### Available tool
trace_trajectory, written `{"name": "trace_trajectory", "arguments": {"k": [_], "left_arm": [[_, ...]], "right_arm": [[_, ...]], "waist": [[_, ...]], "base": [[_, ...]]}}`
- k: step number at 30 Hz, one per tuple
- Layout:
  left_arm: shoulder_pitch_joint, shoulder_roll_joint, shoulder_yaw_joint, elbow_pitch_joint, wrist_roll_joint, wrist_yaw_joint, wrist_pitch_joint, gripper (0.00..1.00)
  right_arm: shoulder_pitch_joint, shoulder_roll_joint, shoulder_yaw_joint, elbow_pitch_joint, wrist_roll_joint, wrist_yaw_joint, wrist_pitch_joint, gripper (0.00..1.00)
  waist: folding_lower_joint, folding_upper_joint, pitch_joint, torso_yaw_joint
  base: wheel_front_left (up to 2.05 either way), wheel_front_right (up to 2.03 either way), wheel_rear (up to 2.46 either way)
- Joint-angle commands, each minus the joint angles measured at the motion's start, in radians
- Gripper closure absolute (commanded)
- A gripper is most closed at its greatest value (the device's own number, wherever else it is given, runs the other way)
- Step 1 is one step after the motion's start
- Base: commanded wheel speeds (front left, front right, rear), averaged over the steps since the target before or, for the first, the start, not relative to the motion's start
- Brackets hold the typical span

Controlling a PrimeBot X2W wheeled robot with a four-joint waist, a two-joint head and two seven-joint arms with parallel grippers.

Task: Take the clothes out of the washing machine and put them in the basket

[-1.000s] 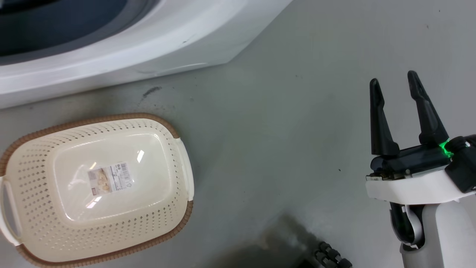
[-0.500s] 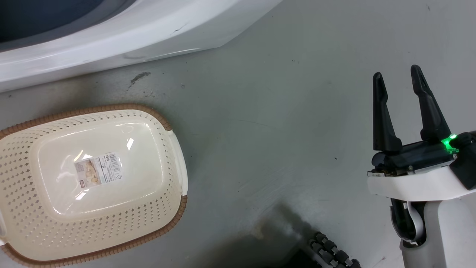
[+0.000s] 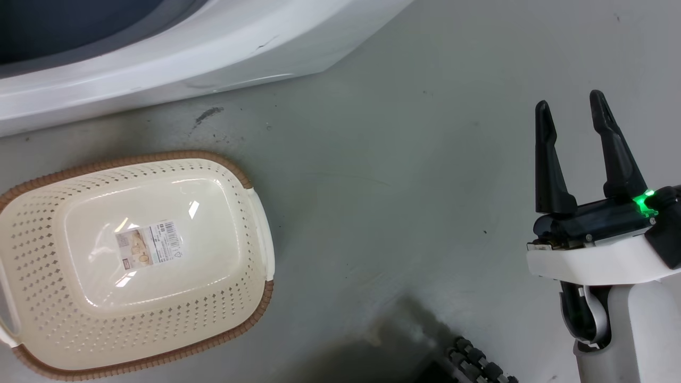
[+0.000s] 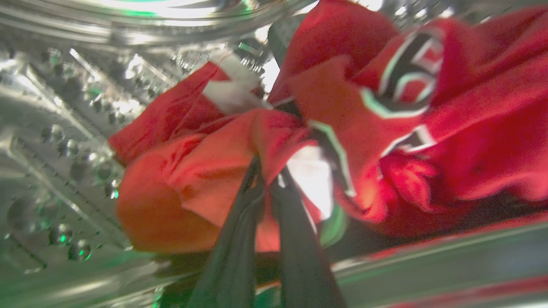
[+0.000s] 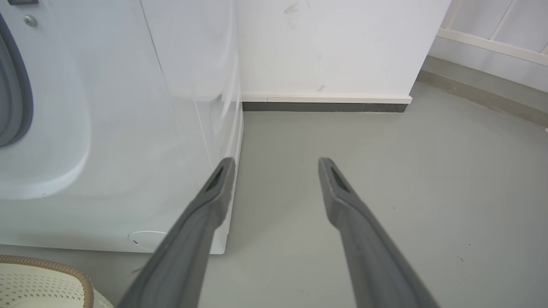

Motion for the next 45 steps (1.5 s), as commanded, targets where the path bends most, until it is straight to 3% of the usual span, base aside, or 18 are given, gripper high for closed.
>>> {"name": "trace_trajectory", "arguments": {"k": [1,12,20,27,33,45], "left_arm": [[0.016,-0.010,0.002,0.000,-0.006,0.003,-0.012,1.00],[0.205,-0.106,0.001,0.010,-0.058,0.003,-0.308,1.00],[0.360,-0.157,0.001,-0.002,-0.090,0.003,-0.462,1.00],[0.494,-0.199,0.009,-0.079,-0.107,0.013,-0.506,1.00],[0.627,-0.221,0.037,-0.240,-0.123,0.019,-0.512,1.00],[0.880,-0.189,0.090,-0.624,-0.097,0.079,-0.512,1.00]], "right_arm": [[-0.007,0.002,-0.001,0.002,0.002,-0.001,-0.002,0.00],[0.036,0.002,-0.013,0.029,-0.049,-0.001,-0.002,0.00],[0.098,0.002,-0.019,0.052,-0.081,-0.001,-0.002,0.00],[0.144,0.002,-0.016,0.066,-0.106,-0.001,-0.002,0.00],[0.177,0.002,-0.014,0.075,-0.119,-0.001,-0.002,0.00],[0.253,0.002,-0.010,0.090,-0.136,-0.001,-0.002,0.00]], "waist": [[-0.0001,0.0000,-0.008,0.005],[-0.0001,0.0000,-0.168,0.081],[-0.0001,0.0000,-0.292,0.131],[-0.0001,0.0000,-0.379,0.175],[-0.0001,0.0000,-0.447,0.212],[-0.0001,0.0000,-0.572,0.258]], "base": [[0.00,0.00,0.00],[0.00,0.00,0.00],[0.00,0.00,0.00],[0.00,0.00,0.00],[0.00,0.00,0.00],[0.00,0.00,0.00]]}}
